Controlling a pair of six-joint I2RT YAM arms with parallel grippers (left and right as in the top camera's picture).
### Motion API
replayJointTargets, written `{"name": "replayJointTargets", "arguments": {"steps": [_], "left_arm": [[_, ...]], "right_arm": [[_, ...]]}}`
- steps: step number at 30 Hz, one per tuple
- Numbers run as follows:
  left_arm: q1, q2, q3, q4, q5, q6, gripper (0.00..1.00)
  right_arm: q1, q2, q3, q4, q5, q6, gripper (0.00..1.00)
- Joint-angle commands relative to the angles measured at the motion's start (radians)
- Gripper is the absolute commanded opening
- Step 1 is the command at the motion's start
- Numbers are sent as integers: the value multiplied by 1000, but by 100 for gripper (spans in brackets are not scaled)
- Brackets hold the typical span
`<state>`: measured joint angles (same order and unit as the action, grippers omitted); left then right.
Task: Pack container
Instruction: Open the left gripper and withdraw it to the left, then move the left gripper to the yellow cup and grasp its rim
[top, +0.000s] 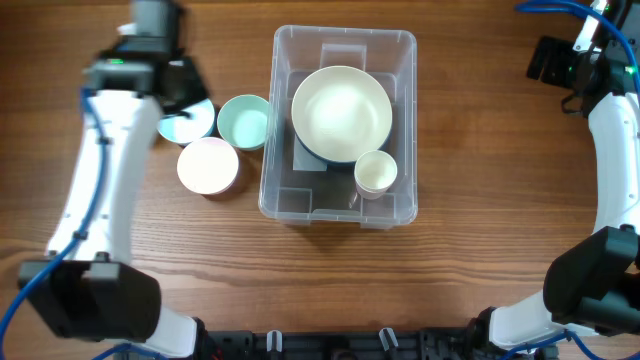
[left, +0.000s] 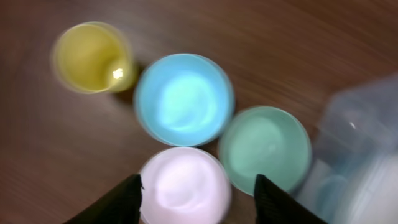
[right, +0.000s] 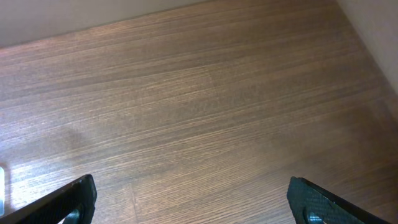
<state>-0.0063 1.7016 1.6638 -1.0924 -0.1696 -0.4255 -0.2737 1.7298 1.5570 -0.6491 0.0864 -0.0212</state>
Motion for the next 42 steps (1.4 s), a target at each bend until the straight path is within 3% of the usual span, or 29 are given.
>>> {"name": "replayJointTargets", "arguments": {"steps": [1,7,12,21,32,42], "left_arm": [[221,-19,10,-18,30,-59,60],[444,10,8,-7,61,-63,62],[514,80,4,0,78,-85,66],[495,261,4,74,246,-84,69],[420,343,4,246,285,26,63],[377,348,4,250,229,24,60]], "right_arm": [[6,1,-11,2,-2,-3,100],[6,1,-11,2,-2,-2,100],[6,1,-11,2,-2,-3,100],[6,1,-11,2,-2,-2,100],[6,1,-11,2,-2,-3,100],[6,1,-11,2,-2,-3,100]]}}
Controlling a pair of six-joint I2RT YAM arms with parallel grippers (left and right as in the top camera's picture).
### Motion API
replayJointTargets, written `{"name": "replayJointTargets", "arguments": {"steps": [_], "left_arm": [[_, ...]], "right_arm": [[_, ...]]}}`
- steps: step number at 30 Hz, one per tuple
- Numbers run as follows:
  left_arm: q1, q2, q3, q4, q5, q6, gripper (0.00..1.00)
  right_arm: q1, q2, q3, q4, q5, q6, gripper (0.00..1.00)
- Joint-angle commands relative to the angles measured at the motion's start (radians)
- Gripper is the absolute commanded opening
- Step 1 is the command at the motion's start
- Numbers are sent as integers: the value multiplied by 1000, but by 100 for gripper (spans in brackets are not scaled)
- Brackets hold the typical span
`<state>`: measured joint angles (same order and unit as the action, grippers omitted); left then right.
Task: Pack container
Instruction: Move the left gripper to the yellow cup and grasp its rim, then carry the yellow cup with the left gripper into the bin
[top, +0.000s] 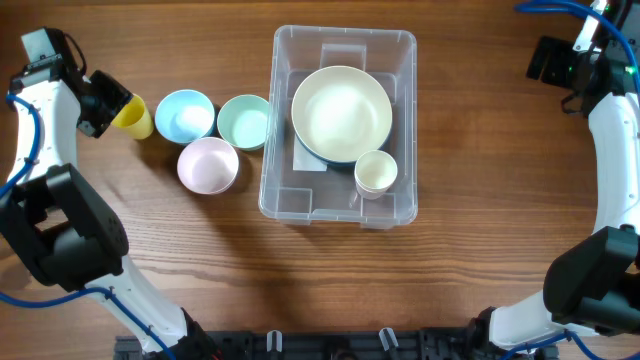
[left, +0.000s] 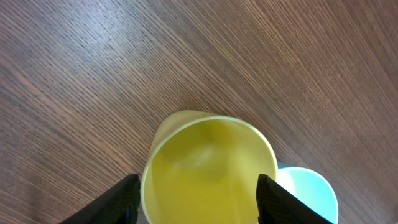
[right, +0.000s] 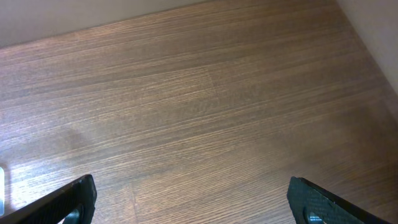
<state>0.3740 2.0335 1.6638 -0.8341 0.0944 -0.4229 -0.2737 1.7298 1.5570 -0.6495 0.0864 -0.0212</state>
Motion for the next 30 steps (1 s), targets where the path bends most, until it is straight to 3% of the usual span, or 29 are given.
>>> {"name": "replayJointTargets", "arguments": {"steps": [1,16,18,22,30], "left_arm": [[-4,16,4,-15,-47,21,60],[-3,51,-67,-21,-82,-5,57],[-3,58,-70,-21,-82,-4,48],[-1,45,-63,-10,-85,-4,4],[16,-59,22,-67,-100,-5,4]], "right_arm": [[6,1,-11,3,-2,-3,100],[6,1,-11,3,-2,-2,100],[6,1,-11,3,-2,-2,100],[6,1,-11,2,-2,-3,100],[6,1,-11,3,-2,-2,100]]}}
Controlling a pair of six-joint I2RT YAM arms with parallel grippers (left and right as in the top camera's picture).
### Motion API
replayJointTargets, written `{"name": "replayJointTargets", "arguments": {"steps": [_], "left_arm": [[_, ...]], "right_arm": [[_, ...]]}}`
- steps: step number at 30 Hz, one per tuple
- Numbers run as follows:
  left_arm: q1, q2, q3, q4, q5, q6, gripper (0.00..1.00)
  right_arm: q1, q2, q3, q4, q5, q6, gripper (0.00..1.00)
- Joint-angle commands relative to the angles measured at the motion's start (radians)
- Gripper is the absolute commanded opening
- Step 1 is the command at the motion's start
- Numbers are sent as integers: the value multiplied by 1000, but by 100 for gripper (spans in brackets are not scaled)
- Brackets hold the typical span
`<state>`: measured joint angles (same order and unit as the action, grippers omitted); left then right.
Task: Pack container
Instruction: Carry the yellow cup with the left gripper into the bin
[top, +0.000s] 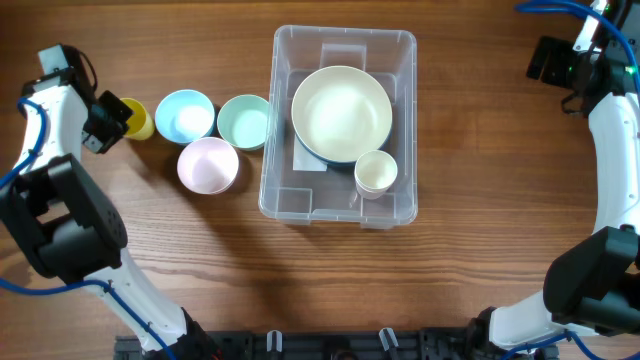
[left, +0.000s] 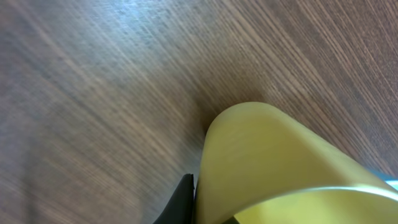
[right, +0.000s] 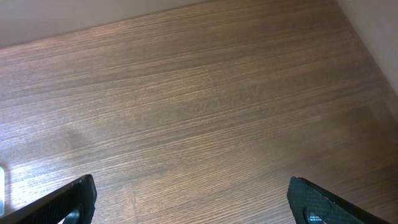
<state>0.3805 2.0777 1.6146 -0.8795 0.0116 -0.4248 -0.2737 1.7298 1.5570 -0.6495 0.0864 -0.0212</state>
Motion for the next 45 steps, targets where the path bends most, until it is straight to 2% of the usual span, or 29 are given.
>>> {"name": "replayJointTargets", "arguments": {"steps": [1,7,11,15,24,29,34,45], "left_arm": [[6,-126,82,-34,-16,-2,4],[-77,-298,102,-82,121,-2,4],[-199,-389,102,-76,228,-1,4],[-393,-423,102,-101,278,105,4],[-828,-406,101,-146,279,311,4],[-1013,-406,101,-171,148,347,4],[-1110,-406,100,-217,15,341,4],[-1131,-322,99,-193,9,339,4]], "right_arm": [[6,1,-11,3,-2,-3,100],[6,1,-11,3,-2,-3,100],[6,1,-11,3,-2,-3,100],[6,1,-11,3,-2,-3,100],[6,1,-11,3,-2,-3,100],[6,1,-11,3,-2,-3,100],[6,1,-11,3,-2,-3,100],[6,1,-11,3,-2,-3,100]]}}
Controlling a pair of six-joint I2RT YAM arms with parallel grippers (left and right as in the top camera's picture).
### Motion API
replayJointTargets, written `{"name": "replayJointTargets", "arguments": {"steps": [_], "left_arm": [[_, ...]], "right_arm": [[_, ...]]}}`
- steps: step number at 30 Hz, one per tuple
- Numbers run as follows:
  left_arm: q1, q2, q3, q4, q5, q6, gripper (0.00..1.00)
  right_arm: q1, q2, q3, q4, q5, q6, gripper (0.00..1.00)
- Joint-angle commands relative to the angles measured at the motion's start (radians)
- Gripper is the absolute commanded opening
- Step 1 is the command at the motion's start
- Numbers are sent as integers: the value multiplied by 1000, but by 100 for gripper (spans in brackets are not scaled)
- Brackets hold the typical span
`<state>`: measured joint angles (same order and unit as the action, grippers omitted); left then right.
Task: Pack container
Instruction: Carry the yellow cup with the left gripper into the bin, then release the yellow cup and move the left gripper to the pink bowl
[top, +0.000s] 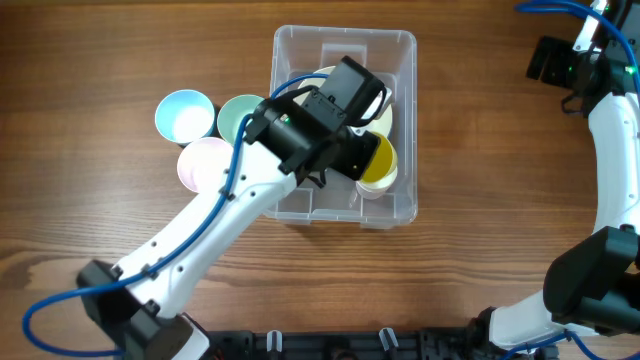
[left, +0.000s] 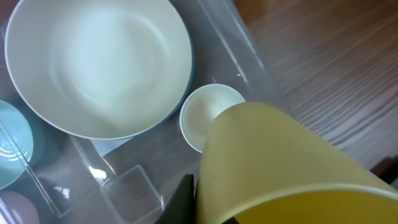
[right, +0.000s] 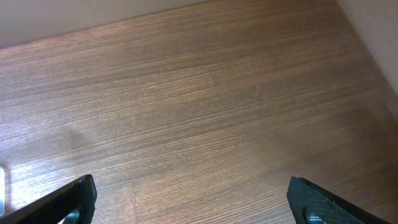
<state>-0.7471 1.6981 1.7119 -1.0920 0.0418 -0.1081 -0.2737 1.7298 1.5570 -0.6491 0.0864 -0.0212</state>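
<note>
My left gripper (top: 358, 152) is shut on a yellow cup (top: 376, 160), held over the clear plastic container (top: 345, 32) at its front right part. In the left wrist view the yellow cup (left: 292, 162) hangs just above a small white cup (left: 208, 115) that stands in the container next to a large white bowl (left: 99, 62). One dark finger (left: 186, 199) presses the cup's wall; the other is hidden behind it. My right gripper (right: 199, 205) is open over bare wood at the far right (top: 560, 60).
Left of the container stand a light blue bowl (top: 185, 115), a mint green bowl (top: 238, 120) and a pink bowl (top: 200, 165), close together. My left arm (top: 210, 235) crosses the table diagonally from the front left.
My left gripper was at the table's far left, shut on the yellow cup standing beside the blue bowl. Now it holds the cup over the small white cup in the container. The right arm is unchanged.
My left gripper was open above the group of bowls and the yellow cup. Then it was open around the yellow cup at the far left, then shut on it there. Now the cup is held over the container's front right.
</note>
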Motion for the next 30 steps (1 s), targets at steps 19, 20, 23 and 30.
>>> {"name": "replayJointTargets", "arguments": {"steps": [19,20,23,30], "left_arm": [[44,117,4,106,-45,-122,77],[65,106,4,101,-56,-157,77],[149,69,4,62,-96,-271,77],[499,7,4,-105,-107,-425,76]], "right_arm": [[6,1,-11,2,-2,-3,100],[6,1,-11,2,-2,-2,100],[6,1,-11,2,-2,-3,100],[6,1,-11,2,-2,-3,100]]}}
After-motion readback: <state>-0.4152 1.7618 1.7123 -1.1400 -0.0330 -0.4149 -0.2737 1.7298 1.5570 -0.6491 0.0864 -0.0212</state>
